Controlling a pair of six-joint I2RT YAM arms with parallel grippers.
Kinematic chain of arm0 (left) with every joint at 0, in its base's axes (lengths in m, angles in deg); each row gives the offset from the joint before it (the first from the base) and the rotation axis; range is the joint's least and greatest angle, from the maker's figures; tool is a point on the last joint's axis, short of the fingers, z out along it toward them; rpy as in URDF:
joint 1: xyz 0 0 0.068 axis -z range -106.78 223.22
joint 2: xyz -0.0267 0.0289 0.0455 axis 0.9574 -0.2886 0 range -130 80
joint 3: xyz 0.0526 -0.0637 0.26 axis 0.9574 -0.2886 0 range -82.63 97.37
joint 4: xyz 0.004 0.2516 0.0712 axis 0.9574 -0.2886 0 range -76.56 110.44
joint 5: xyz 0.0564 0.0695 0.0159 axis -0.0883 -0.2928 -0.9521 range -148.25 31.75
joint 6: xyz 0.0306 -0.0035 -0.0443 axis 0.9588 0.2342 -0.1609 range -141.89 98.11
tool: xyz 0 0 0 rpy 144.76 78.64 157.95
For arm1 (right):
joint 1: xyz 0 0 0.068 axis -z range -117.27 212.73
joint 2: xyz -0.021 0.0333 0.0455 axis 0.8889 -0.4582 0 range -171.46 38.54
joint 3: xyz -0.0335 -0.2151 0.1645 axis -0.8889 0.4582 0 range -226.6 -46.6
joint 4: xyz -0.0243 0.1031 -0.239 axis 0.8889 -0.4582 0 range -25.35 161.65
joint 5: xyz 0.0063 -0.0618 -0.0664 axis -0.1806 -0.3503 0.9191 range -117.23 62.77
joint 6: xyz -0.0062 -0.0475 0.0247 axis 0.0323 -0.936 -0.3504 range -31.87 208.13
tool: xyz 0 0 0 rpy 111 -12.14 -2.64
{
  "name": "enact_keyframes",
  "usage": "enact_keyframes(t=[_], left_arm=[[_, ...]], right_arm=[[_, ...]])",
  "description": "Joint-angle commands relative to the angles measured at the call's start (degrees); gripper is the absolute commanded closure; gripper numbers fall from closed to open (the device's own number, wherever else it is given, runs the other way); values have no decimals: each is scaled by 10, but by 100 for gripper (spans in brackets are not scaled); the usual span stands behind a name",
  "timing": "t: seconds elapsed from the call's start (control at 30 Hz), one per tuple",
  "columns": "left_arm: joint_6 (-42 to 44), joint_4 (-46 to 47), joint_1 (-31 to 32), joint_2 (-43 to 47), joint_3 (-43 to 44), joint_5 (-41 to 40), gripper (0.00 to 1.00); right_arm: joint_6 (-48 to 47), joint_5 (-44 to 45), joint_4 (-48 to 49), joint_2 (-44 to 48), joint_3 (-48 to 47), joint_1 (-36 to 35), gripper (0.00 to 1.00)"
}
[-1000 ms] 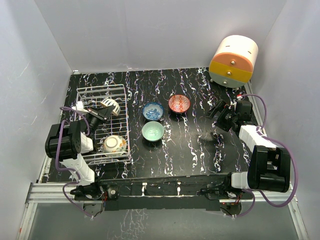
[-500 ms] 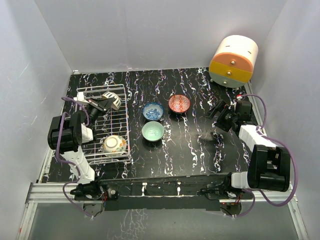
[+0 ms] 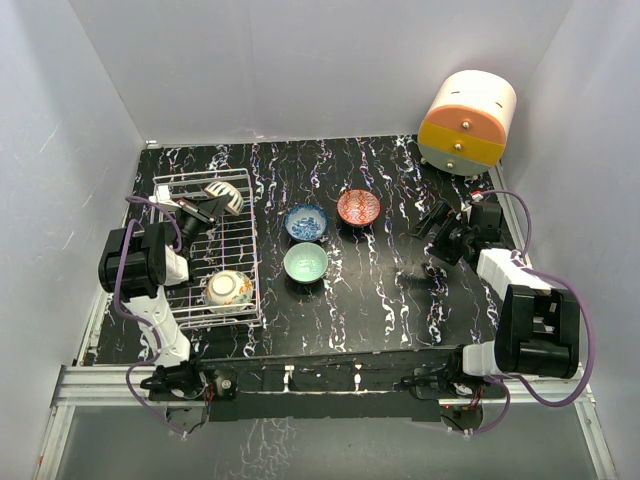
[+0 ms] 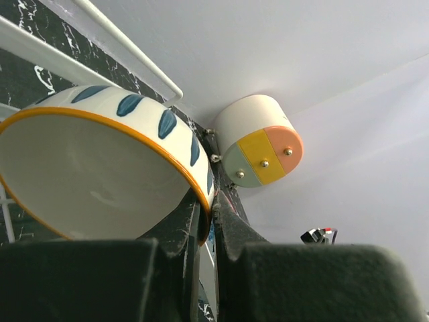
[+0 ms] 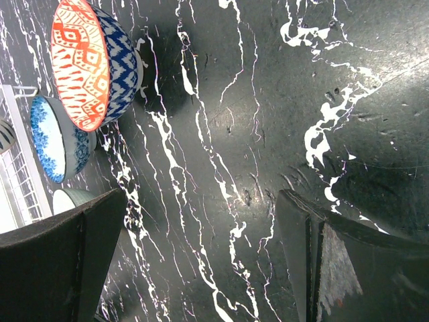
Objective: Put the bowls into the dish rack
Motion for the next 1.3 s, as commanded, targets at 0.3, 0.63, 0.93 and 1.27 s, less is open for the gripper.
enact_keyframes(t=[0.3, 0.63, 0.93, 1.27], left_arm=[[33, 56, -5, -18, -99, -7, 97], [87, -101, -13, 59, -93, -20, 73], [158, -319, -18, 159, -57, -60, 51], [250, -658, -18, 215, 64, -98, 47]], right_arm=[[-3, -4, 35, 6, -10, -1, 2], [2, -7, 35, 11, -11, -1, 2], [3, -11, 33, 21, -12, 0, 2], [4, -14, 35, 22, -7, -1, 2]])
